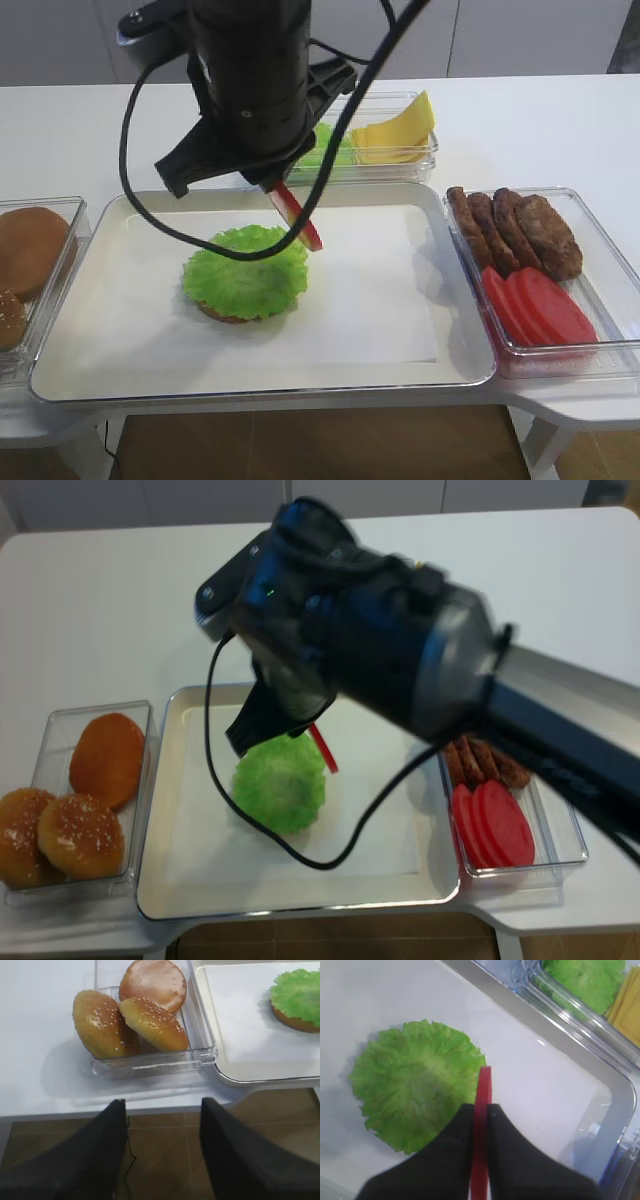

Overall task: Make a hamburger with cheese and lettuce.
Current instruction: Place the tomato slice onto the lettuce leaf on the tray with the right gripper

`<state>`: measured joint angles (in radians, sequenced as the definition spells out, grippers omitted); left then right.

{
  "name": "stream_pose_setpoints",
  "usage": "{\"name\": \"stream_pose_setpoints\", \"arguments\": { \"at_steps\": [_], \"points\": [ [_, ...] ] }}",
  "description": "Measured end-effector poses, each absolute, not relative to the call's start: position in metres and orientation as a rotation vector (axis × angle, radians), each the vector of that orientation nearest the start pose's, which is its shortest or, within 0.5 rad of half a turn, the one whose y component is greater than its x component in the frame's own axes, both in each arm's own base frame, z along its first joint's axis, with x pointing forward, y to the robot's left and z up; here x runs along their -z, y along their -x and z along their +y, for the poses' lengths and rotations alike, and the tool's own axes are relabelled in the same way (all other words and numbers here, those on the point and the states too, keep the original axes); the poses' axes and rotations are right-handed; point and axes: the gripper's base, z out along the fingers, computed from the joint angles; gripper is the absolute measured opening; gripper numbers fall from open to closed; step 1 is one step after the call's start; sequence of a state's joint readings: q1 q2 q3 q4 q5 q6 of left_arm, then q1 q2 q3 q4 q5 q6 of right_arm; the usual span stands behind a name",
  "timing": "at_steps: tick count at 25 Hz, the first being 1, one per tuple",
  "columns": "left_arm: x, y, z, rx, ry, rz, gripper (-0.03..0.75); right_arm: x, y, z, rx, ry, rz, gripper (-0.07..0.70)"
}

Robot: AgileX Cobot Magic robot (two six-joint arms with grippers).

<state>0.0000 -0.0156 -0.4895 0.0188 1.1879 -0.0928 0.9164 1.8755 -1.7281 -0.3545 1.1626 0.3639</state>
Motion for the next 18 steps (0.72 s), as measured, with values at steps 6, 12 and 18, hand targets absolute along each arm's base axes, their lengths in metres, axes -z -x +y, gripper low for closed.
{"name": "stream_pose_setpoints", "arguments": {
  "at_steps": [6, 12, 18],
  "points": [
    [-0.264, 0.012, 0.002, 0.030, 0.103, 2.164, 0.358, -0.292, -0.275, 0.312, 0.114, 0.882, 2.519, 0.046],
    [-0.264, 0.012, 0.002, 0.030, 0.103, 2.164, 0.358, -0.285, -0.279, 0.317, 0.101, 0.893, 2.505, 0.046],
    [-0.264, 0.012, 0.002, 0.030, 0.103, 2.164, 0.358, -0.276, -0.282, 0.322, 0.105, 0.919, 2.501, 0.046]
  ]
}}
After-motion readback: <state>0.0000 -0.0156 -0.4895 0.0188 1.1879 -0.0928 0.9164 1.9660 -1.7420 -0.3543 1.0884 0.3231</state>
